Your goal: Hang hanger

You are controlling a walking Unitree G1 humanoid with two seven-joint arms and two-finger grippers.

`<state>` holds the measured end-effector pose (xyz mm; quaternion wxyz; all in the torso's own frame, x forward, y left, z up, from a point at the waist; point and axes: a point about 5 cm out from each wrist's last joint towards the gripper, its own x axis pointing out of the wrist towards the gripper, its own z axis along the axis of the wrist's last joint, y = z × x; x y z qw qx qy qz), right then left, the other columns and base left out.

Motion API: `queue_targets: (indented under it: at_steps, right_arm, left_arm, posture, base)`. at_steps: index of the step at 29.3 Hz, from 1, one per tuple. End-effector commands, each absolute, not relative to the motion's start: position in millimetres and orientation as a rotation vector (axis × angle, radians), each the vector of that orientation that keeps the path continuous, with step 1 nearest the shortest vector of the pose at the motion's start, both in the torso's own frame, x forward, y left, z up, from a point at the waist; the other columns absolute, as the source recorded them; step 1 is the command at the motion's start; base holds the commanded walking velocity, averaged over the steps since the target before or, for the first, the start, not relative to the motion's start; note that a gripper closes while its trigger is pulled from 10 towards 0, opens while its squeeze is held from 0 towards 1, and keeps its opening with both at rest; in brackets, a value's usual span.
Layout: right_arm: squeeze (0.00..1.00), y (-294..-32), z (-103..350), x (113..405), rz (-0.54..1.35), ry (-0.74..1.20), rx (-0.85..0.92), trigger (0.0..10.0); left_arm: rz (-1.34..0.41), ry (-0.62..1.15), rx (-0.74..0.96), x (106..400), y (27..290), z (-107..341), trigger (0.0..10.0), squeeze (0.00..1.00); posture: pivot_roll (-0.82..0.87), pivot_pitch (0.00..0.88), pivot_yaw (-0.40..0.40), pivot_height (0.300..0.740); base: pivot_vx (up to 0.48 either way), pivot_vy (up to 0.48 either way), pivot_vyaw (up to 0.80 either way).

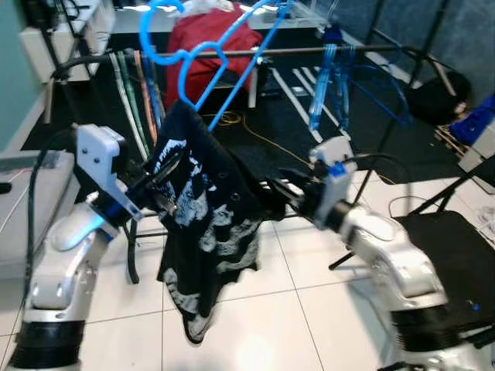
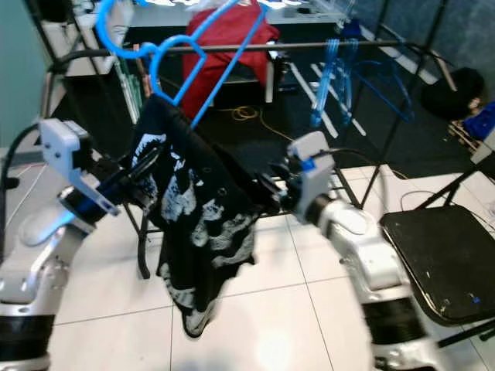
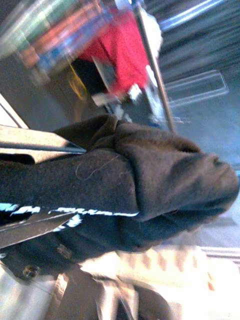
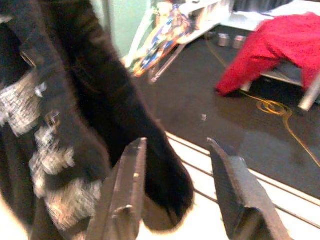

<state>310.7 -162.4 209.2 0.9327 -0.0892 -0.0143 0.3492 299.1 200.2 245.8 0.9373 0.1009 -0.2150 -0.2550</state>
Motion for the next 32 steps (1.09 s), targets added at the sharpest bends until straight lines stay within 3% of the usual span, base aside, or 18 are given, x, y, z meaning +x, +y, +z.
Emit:
queue_targets:
  at_steps: [1,2,3,4,5,7,9,12,13,14,15,19,22,32]
  right_arm:
    - [1.00,-178.5,208.1,297.6,0.782,-0.007,-0.209,10.0]
    - [1.00,-190.5,208.2,288.6,0.815,0.017,-0.236,10.0]
    - [1.00,-190.5,208.2,288.6,0.815,0.017,-0.236,10.0]
    - [1.00,-210.9,209.2,275.6,0.837,0.060,-0.269,10.0]
    - [1.00,-210.9,209.2,275.6,0.837,0.060,-0.269,10.0]
    - [1.00,-237.0,221.5,259.6,0.838,0.078,-0.296,10.0]
    - [1.00,-241.8,226.1,255.5,0.841,0.079,-0.297,10.0]
    - [1.00,-245.0,257.0,256.8,0.810,-0.091,-0.256,10.0]
    - [0.27,-242.6,269.0,255.5,0.829,-0.166,-0.230,10.0]
    - [0.27,-240.8,276.0,254.4,0.844,-0.211,-0.214,10.0]
    - [0.00,-234.4,275.6,255.7,0.875,-0.213,-0.202,10.0]
    - [0.00,-229.0,268.3,258.8,0.890,-0.164,-0.249,10.0]
    - [0.00,-199.7,240.4,267.2,0.974,-0.049,-0.401,10.0]
    - [0.00,-176.4,230.7,244.1,1.253,0.038,-0.358,10.0]
  left_arm:
    - [-0.531,-0.454,0.375,297.6,206.9,253.4,10.0,0.00]
    - [-0.550,-0.427,0.489,297.1,210.8,253.4,10.0,0.00]
    - [-0.550,-0.427,0.489,297.1,210.8,253.4,10.0,0.00]
    - [-0.572,-0.363,0.724,297.5,219.7,254.7,10.0,0.00]
    - [-0.572,-0.363,0.724,297.5,219.7,254.7,10.0,0.00]
    - [-0.594,-0.243,1.078,299.2,237.3,261.0,10.0,0.00]
    - [-0.587,-0.214,1.161,300.5,241.9,263.0,10.0,0.00]
    - [-0.689,-0.191,1.275,300.2,236.9,270.9,10.0,0.00]
    - [-0.769,-0.175,1.313,298.4,230.8,272.1,10.0,0.00]
    - [-0.823,-0.164,1.335,296.9,226.9,272.6,10.0,0.00]
    - [-0.905,-0.150,1.334,294.3,219.4,270.3,10.0,0.00]
    - [-0.965,-0.150,1.334,292.7,212.8,269.1,10.0,0.00]
    - [-1.181,-0.215,1.239,282.5,182.2,271.8,10.0,0.00]
    - [-1.272,-0.285,1.184,281.6,166.9,277.7,10.0,0.00]
  posture:
    - [-0.10,0.126,-0.006,0.740]
    - [-0.10,0.126,-0.006,0.740]
    - [-0.10,0.126,-0.006,0.740]
    - [-0.10,0.124,-0.003,0.740]
    - [-0.10,0.124,-0.003,0.740]
    - [-0.10,0.121,0.000,0.740]
    - [-0.10,0.121,0.000,0.740]
    - [-0.09,0.118,0.005,0.740]
    - [-0.09,0.118,0.005,0.740]
    - [-0.09,0.118,0.005,0.740]
    - [-0.09,0.116,0.010,0.740]
    - [-0.10,0.115,0.012,0.740]
    - [-0.09,0.114,0.013,0.740]
    - [-0.10,0.115,0.018,0.740]
  base:
    - [0.000,0.000,0.00]
    - [0.000,0.000,0.00]
    - [0.000,0.000,0.00]
    - [0.000,0.000,0.00]
    - [0.000,0.000,0.00]
    - [0.000,0.000,0.00]
    - [0.000,0.000,0.00]
    - [0.000,0.000,0.00]
    - [0.000,0.000,0.00]
    - [0.000,0.000,0.00]
    - [0.000,0.000,0.00]
    - [0.000,0.000,0.00]
    - [0.000,0.000,0.00]
    - [0.000,0.000,0.00]
